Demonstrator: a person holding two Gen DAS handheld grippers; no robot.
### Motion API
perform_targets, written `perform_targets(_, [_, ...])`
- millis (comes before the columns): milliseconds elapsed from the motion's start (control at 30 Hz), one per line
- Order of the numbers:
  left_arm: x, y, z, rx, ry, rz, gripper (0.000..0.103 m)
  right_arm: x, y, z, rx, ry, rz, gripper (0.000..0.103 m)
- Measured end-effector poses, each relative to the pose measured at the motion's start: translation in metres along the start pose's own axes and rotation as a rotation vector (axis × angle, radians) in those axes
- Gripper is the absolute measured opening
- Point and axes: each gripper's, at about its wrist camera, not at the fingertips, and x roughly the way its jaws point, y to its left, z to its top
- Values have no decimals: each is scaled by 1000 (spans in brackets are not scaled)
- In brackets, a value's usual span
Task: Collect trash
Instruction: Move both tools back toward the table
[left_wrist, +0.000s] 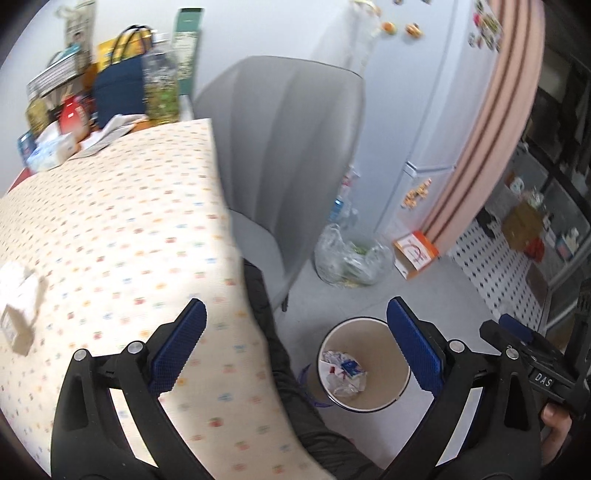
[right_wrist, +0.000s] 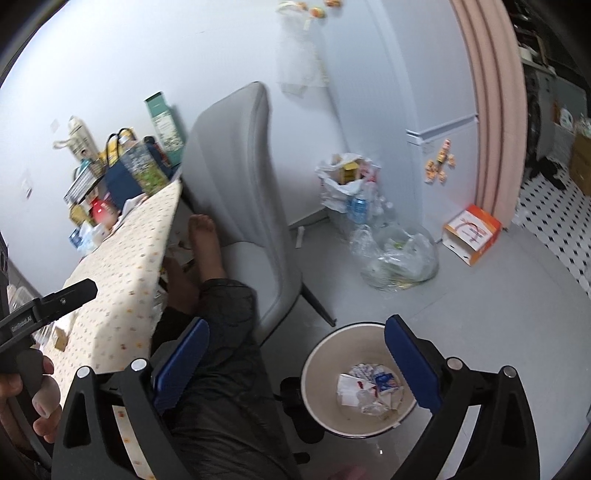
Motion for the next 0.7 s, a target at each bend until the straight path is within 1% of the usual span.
perform_targets(100, [-13, 24, -3, -41, -24, 15, 97, -1, 26, 1, -39, 2, 18, 95])
perform_targets(233, [-28, 56, -8, -93, -55, 53, 97, -3, 60, 1, -92, 4, 43, 95])
perform_targets(333, [-37, 89, -14, -165, -61, 95, 97, -3, 85, 0, -125, 9, 63, 95])
perform_targets(367, [-41, 105, -17, -197, -65, 121, 97, -2, 93, -1, -135, 12, 69, 95])
perform_targets(567, [-59, 167, -35, -312, -89, 215, 97, 4, 143, -6, -210, 33, 98, 95])
perform_targets(700, [-64, 205, -47, -380, -88, 252, 97, 9, 176, -10, -255, 43, 131, 95])
